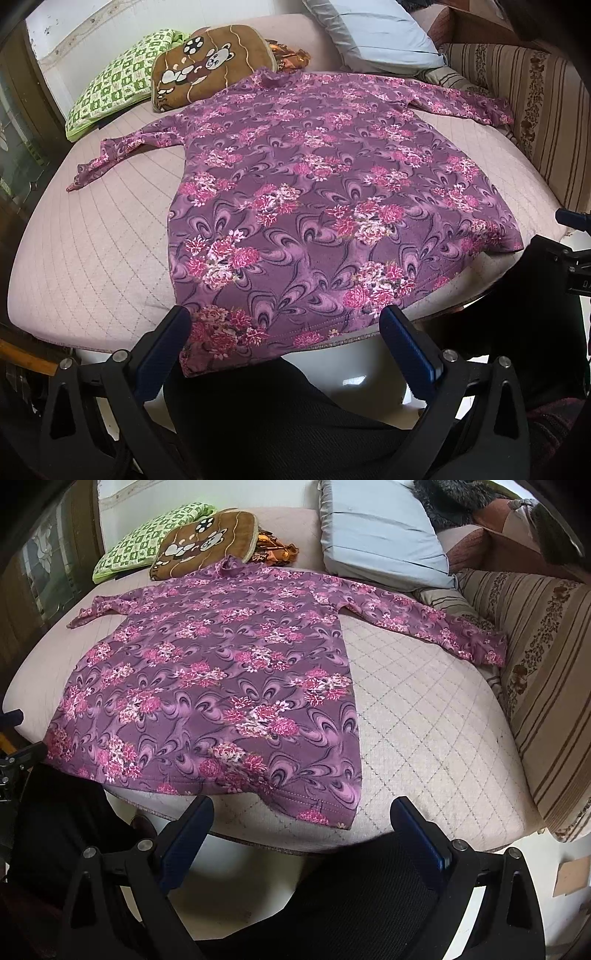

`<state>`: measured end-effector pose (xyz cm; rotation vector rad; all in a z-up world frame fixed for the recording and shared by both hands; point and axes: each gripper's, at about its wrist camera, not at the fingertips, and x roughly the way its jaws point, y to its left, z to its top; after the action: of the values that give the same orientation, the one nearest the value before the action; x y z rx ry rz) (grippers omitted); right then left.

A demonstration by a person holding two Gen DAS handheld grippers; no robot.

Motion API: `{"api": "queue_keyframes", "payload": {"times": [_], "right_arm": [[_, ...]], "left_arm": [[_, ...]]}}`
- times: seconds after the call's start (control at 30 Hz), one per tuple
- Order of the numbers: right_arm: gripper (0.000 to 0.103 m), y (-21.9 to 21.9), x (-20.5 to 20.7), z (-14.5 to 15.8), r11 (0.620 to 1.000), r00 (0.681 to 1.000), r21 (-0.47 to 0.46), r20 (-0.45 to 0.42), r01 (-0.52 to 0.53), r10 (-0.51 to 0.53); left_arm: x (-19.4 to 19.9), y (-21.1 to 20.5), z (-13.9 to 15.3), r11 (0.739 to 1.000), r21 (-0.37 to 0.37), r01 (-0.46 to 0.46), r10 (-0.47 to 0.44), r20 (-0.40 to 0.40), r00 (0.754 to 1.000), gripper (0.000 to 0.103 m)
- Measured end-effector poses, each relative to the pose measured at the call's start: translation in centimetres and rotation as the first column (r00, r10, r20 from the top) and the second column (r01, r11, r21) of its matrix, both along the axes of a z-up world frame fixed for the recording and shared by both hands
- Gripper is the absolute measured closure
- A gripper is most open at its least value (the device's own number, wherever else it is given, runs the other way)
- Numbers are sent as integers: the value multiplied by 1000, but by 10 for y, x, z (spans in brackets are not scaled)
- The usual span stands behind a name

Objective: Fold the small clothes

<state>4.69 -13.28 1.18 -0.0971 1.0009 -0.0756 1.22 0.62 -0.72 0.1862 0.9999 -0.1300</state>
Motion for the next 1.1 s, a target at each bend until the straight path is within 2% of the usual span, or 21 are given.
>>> {"api": "queue_keyframes", "payload": {"times": [0.5, 0.7, 0.8, 0.9, 0.97, 1.1], "right_arm": [[6, -4, 1, 0, 1000, 1000, 16, -3, 12, -12], [6, -13, 2, -2, 997, 1000, 68, -11, 23, -22], [6, -29, 3, -4, 992, 998, 107, -20, 63, -61], [6, -51, 3, -6, 978, 994, 177, -26, 106, -103], [6, -61, 4, -7, 971, 992, 201, -30, 129, -125], [6, -79, 14, -14, 960, 987, 229, -52, 161, -153]], "left_arm": [[1, 0, -4, 1000, 4, 0, 0, -10, 1000, 0], [6, 6, -5, 1000, -14, -22, 22, -32, 999, 0], [13, 21, -2, 998, -21, -58, 57, -42, 997, 0], [21, 49, 5, 991, 3, -133, 133, -25, 991, 0], [28, 73, 8, 979, -2, -203, 203, -28, 979, 0], [42, 118, -6, 945, -11, -328, 325, -99, 940, 0]]}}
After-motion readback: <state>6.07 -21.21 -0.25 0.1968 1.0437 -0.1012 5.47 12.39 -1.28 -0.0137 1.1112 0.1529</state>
